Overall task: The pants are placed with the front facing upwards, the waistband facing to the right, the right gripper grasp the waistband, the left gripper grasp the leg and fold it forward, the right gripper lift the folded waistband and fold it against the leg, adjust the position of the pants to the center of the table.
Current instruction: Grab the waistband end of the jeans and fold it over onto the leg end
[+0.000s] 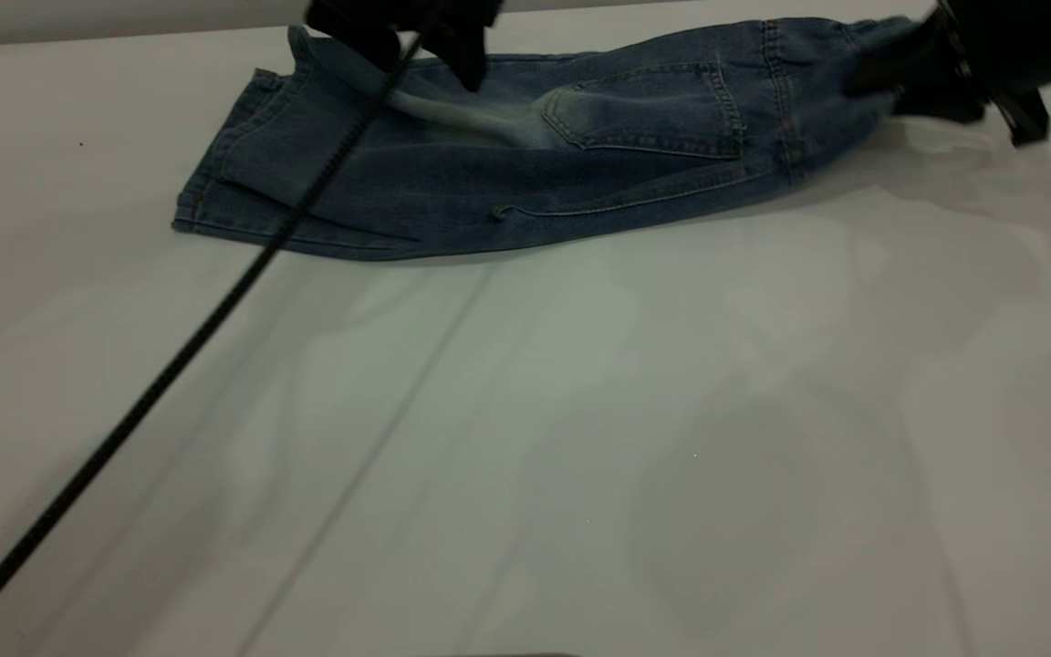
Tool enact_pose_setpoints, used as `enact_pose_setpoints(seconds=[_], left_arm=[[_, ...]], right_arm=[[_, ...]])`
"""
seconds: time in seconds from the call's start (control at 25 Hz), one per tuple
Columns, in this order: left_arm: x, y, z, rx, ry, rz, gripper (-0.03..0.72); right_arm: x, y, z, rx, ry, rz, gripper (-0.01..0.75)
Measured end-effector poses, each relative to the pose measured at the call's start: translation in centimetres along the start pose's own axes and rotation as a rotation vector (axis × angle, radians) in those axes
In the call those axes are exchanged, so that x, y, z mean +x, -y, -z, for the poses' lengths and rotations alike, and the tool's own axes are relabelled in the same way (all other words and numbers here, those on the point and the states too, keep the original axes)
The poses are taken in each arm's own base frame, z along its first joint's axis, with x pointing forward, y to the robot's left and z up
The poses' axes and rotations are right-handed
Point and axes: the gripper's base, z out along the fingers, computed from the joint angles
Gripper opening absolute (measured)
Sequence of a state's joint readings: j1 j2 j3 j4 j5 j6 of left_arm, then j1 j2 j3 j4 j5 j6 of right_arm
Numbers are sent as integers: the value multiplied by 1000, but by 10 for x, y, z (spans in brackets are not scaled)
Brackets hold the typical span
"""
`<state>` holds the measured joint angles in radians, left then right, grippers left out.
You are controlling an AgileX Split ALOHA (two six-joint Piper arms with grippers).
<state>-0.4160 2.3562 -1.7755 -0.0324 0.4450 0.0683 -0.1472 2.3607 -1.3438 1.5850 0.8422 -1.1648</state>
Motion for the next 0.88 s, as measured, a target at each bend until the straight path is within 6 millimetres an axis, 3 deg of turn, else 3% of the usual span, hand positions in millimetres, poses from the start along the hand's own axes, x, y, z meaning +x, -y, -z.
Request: enact_pose_setpoints(seconds=[0.16, 0.44, 0.68, 0.88], left_arm=[[11, 11, -19, 11, -7, -18, 577], [30, 12, -48, 13, -49, -19, 577], [28, 14, -51, 14, -31, -23, 577], [23, 36, -52, 37, 17, -58, 577]], right_arm=[[-6, -22, -9, -71, -31, 43, 79], [-12, -62, -21, -210, -109, 100, 79], [-24, -97, -24, -318, -149, 151, 79], [-36, -118, -23, -359, -145, 182, 79]])
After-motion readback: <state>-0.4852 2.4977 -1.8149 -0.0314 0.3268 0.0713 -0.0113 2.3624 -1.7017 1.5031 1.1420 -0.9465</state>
